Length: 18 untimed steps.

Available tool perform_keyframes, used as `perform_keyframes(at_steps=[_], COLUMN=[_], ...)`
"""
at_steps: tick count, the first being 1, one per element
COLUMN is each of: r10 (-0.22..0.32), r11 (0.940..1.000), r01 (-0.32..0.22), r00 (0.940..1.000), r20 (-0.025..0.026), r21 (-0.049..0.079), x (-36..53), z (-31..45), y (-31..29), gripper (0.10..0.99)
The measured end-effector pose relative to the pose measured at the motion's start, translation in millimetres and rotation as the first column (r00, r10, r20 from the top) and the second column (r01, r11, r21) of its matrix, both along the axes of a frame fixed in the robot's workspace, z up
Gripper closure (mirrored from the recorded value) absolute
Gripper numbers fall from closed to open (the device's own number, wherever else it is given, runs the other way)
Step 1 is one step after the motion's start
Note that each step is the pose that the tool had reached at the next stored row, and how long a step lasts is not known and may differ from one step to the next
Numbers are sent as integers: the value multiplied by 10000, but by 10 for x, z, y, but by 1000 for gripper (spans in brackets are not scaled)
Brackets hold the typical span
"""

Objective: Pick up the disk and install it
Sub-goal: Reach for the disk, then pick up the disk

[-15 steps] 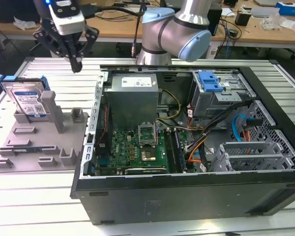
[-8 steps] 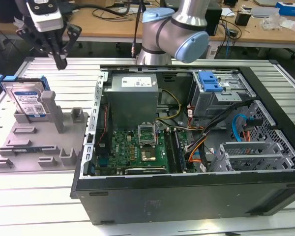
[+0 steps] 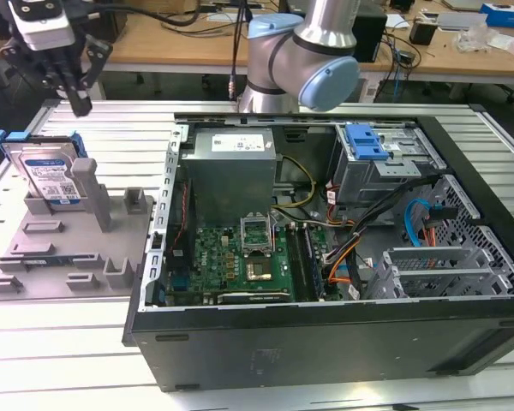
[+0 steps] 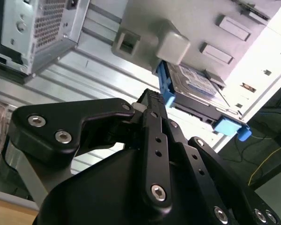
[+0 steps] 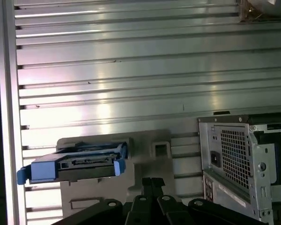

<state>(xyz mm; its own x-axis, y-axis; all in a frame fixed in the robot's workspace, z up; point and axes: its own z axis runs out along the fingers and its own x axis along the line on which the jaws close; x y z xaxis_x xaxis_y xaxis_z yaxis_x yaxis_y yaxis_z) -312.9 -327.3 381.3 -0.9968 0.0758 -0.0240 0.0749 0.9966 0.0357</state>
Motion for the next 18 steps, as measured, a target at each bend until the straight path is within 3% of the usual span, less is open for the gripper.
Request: perform_keyframes(at_steps=[7,18], r10=[1,0], r11=[10000,10000], r01=[-1,0], r00=[10000,10000], r20=[1,0], r21=[-11,-18], x=[-353,-362], z=[-22,-22], y=[144,147], gripper=[980,980])
